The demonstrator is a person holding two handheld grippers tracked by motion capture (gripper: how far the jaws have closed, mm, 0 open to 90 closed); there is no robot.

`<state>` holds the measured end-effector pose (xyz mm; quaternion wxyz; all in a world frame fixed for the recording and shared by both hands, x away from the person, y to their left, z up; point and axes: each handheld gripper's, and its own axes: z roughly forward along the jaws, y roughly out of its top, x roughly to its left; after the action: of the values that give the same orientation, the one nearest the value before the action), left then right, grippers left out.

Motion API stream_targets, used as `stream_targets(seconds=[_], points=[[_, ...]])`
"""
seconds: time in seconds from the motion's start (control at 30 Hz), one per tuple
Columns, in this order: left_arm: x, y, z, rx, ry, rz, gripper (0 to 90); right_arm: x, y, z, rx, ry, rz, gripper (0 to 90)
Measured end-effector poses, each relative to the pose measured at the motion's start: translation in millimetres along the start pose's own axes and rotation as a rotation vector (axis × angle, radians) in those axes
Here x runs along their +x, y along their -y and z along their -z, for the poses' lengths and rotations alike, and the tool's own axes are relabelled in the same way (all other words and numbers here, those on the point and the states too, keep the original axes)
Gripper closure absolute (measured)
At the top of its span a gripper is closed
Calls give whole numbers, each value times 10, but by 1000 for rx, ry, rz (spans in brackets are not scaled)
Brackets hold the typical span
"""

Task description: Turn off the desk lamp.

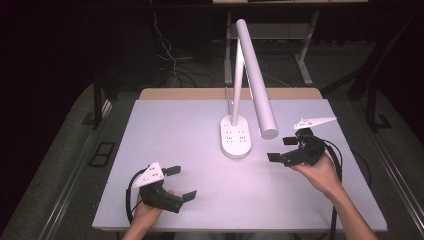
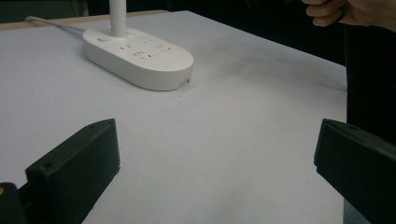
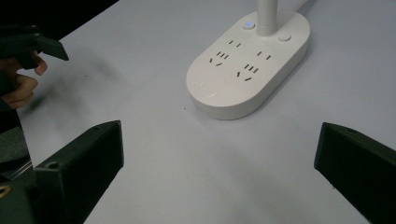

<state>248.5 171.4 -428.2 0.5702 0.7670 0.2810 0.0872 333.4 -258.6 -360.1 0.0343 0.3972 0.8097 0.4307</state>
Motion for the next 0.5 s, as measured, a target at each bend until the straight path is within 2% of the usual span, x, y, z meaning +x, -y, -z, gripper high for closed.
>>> stream_targets(seconds=[0.5], points=[[6,-3,2,-2,-2,2,0,-155,-234,-188,8,-7,5,13]])
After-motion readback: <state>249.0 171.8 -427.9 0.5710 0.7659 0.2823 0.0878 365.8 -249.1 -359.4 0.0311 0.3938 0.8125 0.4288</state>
